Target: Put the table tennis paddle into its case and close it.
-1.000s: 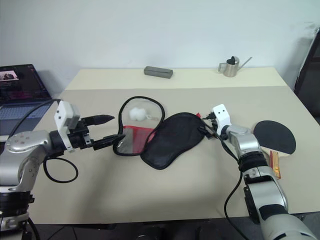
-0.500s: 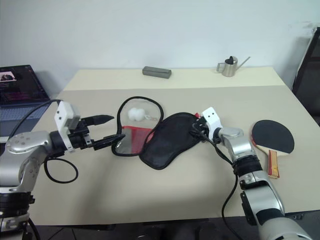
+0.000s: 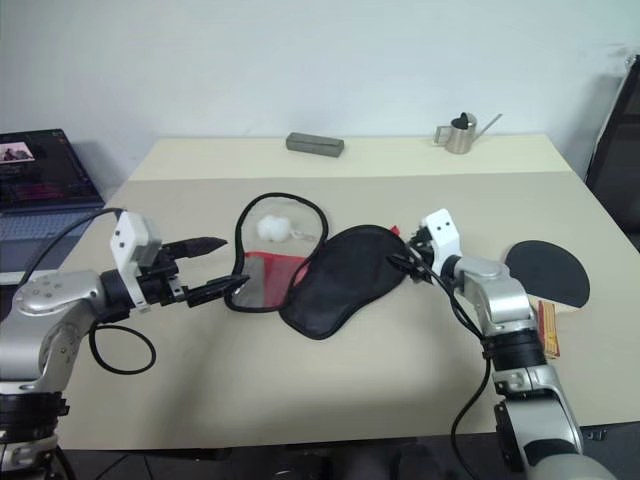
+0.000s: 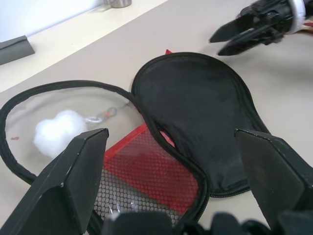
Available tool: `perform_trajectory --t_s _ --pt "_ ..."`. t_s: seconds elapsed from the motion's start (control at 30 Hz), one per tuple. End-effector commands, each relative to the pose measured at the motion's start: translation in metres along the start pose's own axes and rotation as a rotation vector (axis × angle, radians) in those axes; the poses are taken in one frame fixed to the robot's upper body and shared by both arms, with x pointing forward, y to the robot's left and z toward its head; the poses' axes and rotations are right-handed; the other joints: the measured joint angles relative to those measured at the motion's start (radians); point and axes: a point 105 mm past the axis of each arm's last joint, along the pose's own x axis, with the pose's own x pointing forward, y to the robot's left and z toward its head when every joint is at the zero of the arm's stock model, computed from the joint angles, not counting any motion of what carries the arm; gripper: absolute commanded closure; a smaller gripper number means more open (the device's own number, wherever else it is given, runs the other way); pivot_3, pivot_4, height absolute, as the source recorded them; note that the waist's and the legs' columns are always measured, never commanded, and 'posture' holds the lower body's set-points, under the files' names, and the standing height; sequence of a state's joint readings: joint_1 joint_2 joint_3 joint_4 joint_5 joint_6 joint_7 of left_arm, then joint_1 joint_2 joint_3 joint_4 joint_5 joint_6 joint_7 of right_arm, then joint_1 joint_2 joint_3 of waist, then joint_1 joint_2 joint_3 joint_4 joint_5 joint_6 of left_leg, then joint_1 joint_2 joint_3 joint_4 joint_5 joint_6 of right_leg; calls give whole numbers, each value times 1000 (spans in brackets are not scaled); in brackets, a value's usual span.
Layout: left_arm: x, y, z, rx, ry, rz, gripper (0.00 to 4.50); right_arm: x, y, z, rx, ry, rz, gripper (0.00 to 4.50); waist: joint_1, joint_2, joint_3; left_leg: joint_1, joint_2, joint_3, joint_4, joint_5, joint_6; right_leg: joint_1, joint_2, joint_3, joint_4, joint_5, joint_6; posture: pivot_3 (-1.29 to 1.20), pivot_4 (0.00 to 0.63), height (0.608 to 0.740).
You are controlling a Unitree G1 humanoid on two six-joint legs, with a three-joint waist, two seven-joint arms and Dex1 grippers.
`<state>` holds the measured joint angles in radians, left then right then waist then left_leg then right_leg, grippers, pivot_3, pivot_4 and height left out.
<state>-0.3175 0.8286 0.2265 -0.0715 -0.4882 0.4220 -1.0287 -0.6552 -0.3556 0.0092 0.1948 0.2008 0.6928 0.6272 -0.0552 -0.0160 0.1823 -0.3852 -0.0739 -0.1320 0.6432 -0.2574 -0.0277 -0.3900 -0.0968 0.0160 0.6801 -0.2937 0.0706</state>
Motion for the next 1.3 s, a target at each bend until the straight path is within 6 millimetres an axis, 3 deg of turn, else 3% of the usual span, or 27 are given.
perform_trajectory --t_s 0.03,0.27,0.6,0.7,1.07,1.3 --pt "-2 1 14 51 -36 -2 0 -5 1 12 35 -35 -38 20 -2 0 0 0 0 0 0 0 0 0 0 0 0 0 0 0 150 740" --pt "1 1 19 60 -47 -25 0 5 15 -8 217 43 -32 20 0 0 0 0 0 0 0 0 0 0 0 0 0 0 0 0 150 740" --pt "0 1 19 67 -40 -20 0 15 15 -9 226 70 -44 20 0 0 0 1 0 0 0 0 0 1 0 0 0 0 0 0 150 740" --pt "0 1 19 67 -40 -16 0 17 20 -6 208 62 -27 560 -1 0 0 1 0 0 0 0 0 1 1 0 0 0 0 0 150 740" --pt "-3 -1 15 64 -30 -5 0 17 26 -1 147 48 0 4467 -2 0 0 1 1 0 0 0 0 0 1 0 0 0 0 0 150 740" --pt "-7 -10 7 43 2 -29 0 12 15 -1 128 89 24 4467 -1 0 0 1 0 0 0 0 0 0 1 0 0 0 0 0 150 740"
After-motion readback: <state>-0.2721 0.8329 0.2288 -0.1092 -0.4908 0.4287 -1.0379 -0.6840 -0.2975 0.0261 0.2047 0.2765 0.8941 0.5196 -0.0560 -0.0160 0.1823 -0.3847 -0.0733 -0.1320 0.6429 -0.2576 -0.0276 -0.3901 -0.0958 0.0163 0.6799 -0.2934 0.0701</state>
